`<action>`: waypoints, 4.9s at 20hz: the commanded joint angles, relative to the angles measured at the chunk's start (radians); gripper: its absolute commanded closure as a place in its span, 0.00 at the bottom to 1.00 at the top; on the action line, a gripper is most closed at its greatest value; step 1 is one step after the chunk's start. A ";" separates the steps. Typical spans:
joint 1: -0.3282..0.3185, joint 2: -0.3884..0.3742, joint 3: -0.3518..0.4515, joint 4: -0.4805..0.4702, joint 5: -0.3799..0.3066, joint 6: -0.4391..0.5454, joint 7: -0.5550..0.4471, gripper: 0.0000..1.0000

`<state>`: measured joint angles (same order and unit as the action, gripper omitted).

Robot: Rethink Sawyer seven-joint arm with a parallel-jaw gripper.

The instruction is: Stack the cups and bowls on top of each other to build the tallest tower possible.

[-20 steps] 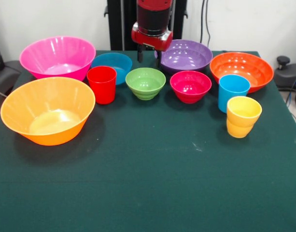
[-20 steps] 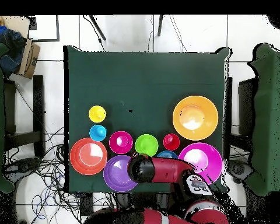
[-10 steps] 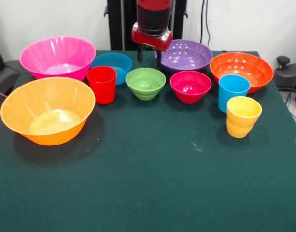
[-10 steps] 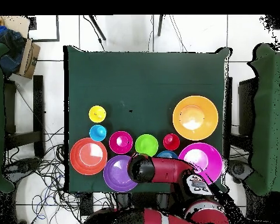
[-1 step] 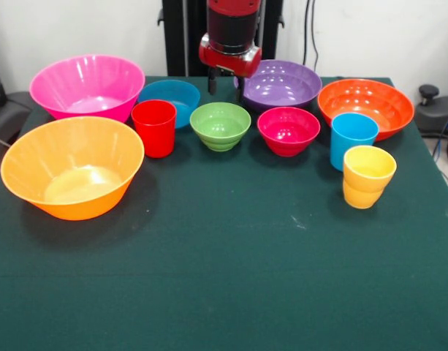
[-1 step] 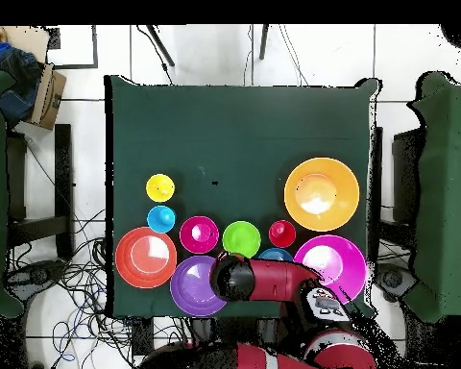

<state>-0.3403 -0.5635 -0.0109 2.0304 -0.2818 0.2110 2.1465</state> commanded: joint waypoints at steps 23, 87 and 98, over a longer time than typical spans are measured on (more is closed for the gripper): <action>0.005 0.086 0.028 -0.068 0.001 -0.063 0.093 0.00; 0.074 -0.085 0.005 -0.002 0.138 0.058 0.139 0.00; 0.103 -0.069 -0.030 0.053 0.225 0.012 0.225 0.00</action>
<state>-0.2756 -0.6899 -0.0684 2.0313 -0.1364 0.2418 2.1467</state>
